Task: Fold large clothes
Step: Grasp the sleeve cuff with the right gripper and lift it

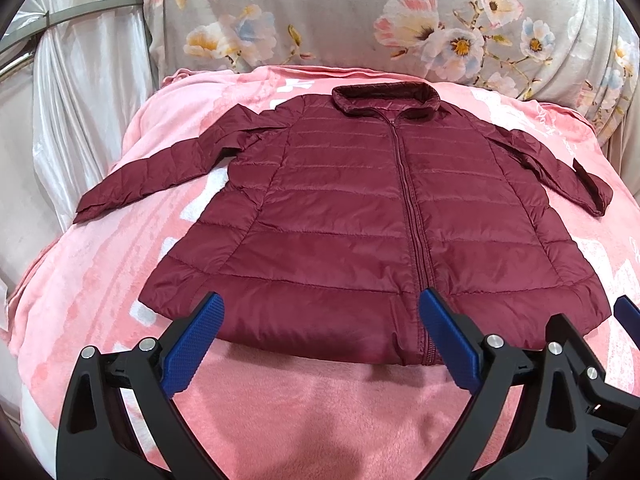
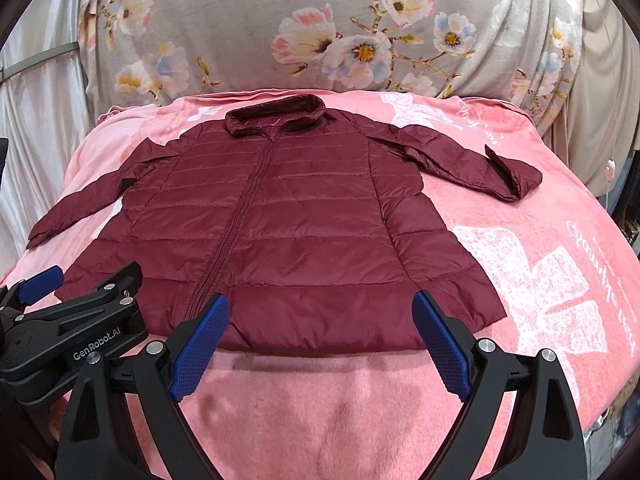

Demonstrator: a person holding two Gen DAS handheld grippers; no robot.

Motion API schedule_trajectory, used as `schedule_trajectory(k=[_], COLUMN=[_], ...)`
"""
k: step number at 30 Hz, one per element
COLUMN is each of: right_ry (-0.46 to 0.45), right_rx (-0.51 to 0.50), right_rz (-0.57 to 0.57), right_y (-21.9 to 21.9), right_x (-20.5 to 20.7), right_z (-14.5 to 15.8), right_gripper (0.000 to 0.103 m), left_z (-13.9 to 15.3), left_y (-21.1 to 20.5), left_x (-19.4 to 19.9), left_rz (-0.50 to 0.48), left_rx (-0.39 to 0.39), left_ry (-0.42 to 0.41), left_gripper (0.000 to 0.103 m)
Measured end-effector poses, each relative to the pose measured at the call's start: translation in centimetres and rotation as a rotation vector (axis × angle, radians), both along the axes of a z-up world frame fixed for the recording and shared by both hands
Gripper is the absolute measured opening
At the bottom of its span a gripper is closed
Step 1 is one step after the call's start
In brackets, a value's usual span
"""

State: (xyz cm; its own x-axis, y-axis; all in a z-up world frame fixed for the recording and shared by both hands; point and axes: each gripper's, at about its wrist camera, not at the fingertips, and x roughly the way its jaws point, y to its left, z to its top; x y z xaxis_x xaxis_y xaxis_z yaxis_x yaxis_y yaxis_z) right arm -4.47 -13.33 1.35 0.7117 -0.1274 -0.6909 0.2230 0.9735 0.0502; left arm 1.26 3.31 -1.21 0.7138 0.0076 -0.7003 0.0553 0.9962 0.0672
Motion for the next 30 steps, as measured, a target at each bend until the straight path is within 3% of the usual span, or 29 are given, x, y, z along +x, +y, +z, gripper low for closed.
schedule_trajectory(k=[8, 18, 25, 30], right_ry=[-0.059, -0.089, 0.012, 0.096], right_rx=[-0.045, -0.069, -0.07, -0.03], right_rz=[-0.122, -0.39, -0.541, -0.568], right_y=[-6.7, -23.2, -32.0, -35.5], right_x=[3.8, 13.8, 19.4, 21.4], right_z=[0.6, 0.6, -3.1, -6.3], right_gripper=[0.09, 0.089, 0.075, 0.063], left_z=[-0.3, 0.1, -0.3, -0.8], left_y=[2.0, 3.2, 2.5, 1.7], left_x=[3.2, 8.7, 12.5, 14.0], left_rz=[0.056, 0.06, 0.052, 0.037], left_rx=[-0.024, -0.041, -0.085, -0.096], left_ry=[0.016, -0.008, -0.002, 0.013], left_gripper=[0.096, 0.096, 0.096, 0.096])
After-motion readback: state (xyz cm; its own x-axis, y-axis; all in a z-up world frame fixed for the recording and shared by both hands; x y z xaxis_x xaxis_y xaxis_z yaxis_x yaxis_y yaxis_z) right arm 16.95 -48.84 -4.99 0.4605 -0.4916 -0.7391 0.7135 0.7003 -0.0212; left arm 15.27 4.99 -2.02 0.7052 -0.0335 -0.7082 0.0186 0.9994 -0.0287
